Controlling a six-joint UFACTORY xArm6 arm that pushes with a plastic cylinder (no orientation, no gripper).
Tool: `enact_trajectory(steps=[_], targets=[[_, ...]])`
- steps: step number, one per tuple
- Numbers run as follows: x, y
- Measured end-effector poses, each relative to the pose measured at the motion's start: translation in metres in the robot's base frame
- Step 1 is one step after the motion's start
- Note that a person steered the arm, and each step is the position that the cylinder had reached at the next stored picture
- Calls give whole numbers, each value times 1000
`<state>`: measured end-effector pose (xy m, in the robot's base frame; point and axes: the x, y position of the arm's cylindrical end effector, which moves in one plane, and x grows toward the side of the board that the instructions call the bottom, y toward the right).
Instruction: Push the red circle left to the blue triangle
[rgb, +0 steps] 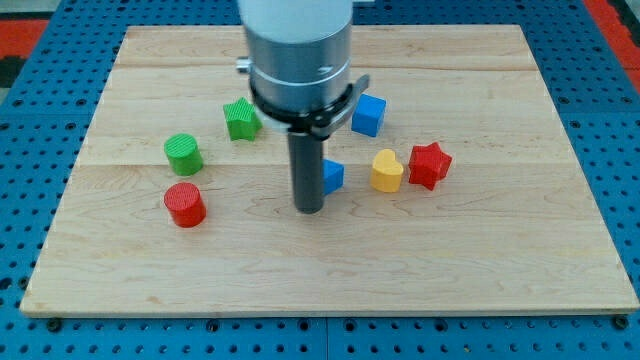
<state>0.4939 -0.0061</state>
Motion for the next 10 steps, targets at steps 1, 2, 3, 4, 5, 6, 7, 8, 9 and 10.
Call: enact_trajectory(steps=[1, 2, 3, 4, 5, 6, 7, 8, 9, 10], targets=[[-7, 8], [54, -3], [90, -73], [100, -153], [67, -189], [29, -192], [-1, -180], [6, -168], [12, -165], [19, -137]])
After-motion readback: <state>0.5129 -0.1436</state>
